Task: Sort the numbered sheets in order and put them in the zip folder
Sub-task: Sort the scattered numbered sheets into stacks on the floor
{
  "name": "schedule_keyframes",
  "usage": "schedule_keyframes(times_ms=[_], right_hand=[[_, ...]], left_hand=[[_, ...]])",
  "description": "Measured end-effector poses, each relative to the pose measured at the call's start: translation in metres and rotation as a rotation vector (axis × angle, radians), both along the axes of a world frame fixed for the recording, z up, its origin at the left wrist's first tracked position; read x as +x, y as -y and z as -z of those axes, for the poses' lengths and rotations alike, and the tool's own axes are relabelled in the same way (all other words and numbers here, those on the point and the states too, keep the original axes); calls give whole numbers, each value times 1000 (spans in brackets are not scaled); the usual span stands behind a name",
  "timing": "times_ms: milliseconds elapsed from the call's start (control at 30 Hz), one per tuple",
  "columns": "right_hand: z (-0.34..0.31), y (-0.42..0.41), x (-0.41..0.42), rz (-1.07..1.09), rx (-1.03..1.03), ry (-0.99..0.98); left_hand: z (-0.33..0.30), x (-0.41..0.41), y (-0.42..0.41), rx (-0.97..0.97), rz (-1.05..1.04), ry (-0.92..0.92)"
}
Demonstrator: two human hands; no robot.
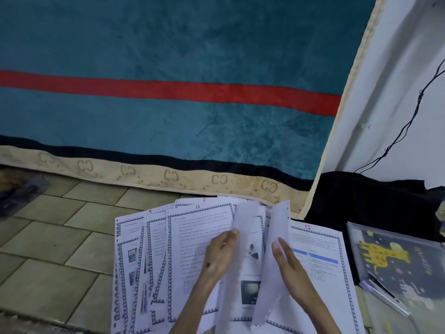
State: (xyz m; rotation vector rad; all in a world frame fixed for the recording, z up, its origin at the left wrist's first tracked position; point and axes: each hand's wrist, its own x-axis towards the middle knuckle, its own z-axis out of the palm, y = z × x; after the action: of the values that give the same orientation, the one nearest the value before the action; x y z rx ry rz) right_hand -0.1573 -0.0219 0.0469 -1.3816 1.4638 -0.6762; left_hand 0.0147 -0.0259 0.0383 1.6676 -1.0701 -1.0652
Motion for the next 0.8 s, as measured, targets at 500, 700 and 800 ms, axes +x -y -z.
schedule_keyframes(times_ms=[500, 700, 800], right_hand=[[22, 8, 30, -165, -288, -210], [8, 4, 45, -270, -136, -98], [10, -5, 50, -278, -61, -156]], left_hand=[[31, 91, -14, 343, -257, 578], [42, 111, -2, 306, -353, 446], [47, 119, 1, 224, -367, 325]])
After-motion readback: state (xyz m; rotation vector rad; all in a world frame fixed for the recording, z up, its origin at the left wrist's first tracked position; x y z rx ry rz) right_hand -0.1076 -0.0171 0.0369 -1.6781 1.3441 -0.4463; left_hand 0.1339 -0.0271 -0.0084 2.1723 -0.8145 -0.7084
